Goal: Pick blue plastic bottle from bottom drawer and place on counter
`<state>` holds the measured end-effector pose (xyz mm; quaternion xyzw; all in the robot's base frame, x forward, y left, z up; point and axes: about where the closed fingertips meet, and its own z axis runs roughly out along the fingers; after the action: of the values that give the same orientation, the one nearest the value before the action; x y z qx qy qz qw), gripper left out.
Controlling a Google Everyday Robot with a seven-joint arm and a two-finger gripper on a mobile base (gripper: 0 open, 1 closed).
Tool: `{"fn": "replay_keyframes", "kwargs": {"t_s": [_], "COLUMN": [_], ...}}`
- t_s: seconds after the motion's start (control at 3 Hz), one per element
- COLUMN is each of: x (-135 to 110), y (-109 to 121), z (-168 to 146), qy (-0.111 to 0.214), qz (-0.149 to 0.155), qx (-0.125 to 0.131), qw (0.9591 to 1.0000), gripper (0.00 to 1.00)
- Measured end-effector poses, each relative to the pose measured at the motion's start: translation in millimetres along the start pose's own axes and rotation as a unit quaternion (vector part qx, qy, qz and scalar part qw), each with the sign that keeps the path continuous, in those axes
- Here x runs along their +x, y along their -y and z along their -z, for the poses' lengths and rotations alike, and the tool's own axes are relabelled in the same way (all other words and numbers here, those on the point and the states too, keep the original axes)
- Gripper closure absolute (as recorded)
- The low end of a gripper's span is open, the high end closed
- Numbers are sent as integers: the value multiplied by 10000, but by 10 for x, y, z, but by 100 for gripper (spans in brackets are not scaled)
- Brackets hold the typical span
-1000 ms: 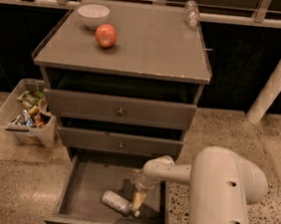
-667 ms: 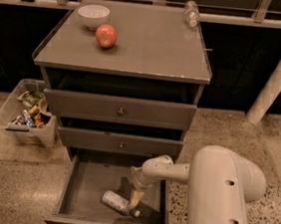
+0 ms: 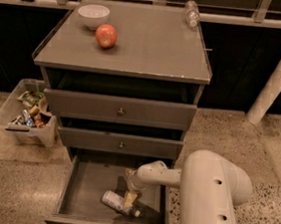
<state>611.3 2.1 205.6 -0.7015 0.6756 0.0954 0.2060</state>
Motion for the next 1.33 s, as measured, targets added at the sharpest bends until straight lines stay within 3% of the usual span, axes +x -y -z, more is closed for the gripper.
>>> {"fn": "replay_keyframes", "kwargs": {"t_s": [0.33,0.67,1.0,1.33], "x": [-177,-177,-111,-107], "y": [-53,-53,-214,-237], "z": [-509,-509,-1130,-1185], "qy": [244,245,516,545], "qz": [-139,-139,-111,-79], "qx": [-24,-25,82,95], "qw": [9996,9996,9986,9984], "gripper": [0,0,0,0]}}
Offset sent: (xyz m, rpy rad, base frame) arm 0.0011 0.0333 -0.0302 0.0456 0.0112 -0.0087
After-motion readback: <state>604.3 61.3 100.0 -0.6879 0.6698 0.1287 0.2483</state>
